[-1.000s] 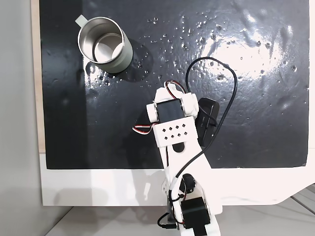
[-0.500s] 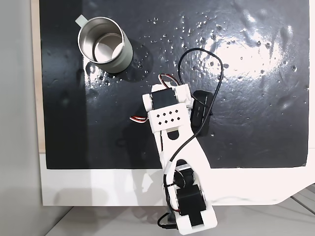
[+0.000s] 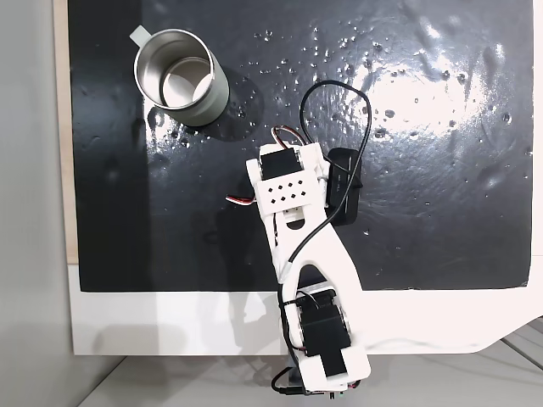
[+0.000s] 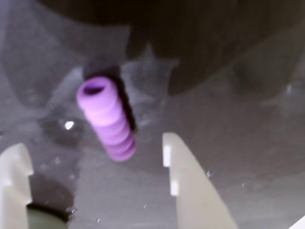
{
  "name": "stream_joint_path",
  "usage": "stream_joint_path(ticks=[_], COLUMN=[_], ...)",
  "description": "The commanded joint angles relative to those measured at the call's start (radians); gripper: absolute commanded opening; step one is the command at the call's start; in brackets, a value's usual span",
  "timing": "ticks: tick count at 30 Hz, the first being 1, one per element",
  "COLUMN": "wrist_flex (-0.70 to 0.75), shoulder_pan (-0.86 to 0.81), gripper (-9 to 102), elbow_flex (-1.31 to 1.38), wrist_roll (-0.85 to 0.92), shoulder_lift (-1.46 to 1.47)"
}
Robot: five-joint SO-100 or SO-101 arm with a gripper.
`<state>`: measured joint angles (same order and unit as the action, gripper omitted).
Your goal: Grasp a pengrip and put it in the cup.
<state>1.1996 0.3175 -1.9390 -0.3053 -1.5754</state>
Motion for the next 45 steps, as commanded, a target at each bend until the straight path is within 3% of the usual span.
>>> stream_joint_path(ticks=[1,7,18,23,39,45], wrist_flex=[-0.037,-0.1,-0.141,-0.127,0.411,0.488], shoulder_pan=[0.002,-0.008,-0.011,-0.02,0.018,0.048], gripper=[26,23,1,0,0,0], elbow_flex=[-0.009,-0.038,-0.049,-0.043,0.549,0.655], wrist_roll=[0.032,0.075,0.114,0.112,0.081,0.097], shoulder_lift=[0.002,0.017,0.018,0.009,-0.038,-0.112])
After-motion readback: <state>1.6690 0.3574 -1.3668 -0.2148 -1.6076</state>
